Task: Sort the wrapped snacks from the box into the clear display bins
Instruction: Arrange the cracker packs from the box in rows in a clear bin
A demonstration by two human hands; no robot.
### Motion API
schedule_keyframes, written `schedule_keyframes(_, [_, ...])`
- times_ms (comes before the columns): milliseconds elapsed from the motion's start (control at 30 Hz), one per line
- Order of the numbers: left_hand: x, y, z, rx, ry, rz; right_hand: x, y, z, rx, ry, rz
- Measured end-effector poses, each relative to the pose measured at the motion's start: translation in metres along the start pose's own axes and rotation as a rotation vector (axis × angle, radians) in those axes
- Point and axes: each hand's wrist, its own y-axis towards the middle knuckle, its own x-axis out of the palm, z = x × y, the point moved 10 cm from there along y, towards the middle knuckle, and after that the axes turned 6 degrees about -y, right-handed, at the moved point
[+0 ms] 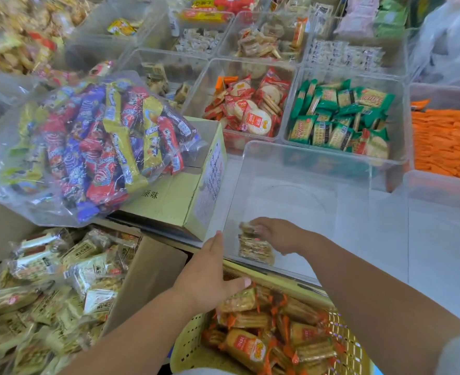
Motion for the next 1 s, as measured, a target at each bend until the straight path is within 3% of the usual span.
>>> schedule_keyframes(100, [0.001, 0.002, -0.002, -0.004, -0.012, 0.008, 0.022, 0.0, 0.006, 0.128, 0.314, -0.171])
schedule_keyframes(300, [0.004, 0.005, -0.004, 0.003, -0.024, -0.022, 0.027, -0.001, -0.006, 0.115, 0.344, -0.164])
schedule_keyframes(533, [0.002, 0.005, -0.001, 0.016, -0.023, -0.046, 0.025, 0.001, -0.013, 0.133, 0.205, -0.071])
schedule_keyframes(667, [-0.006, -0.005, 0.003, 0.03, -0.039, -0.014, 0.024, -0.001, -0.012, 0.108, -0.015, -0.065])
schedule_keyframes(800, [-0.028, -0.047, 0.007, 0.143, -0.133, 0.131, 0.018, -0.01, -0.017, 0.136, -0.03, -0.027])
schedule_keyframes(933, [-0.072, -0.125, -0.01, 0.282, -0.237, 0.4, 0.007, -0.029, -0.039, 0.158, -0.017, 0.122])
schedule_keyframes(1000, [-0.092, -0.163, -0.039, 0.272, -0.298, 0.512, 0.003, -0.043, -0.06, 0.166, -0.09, 0.226])
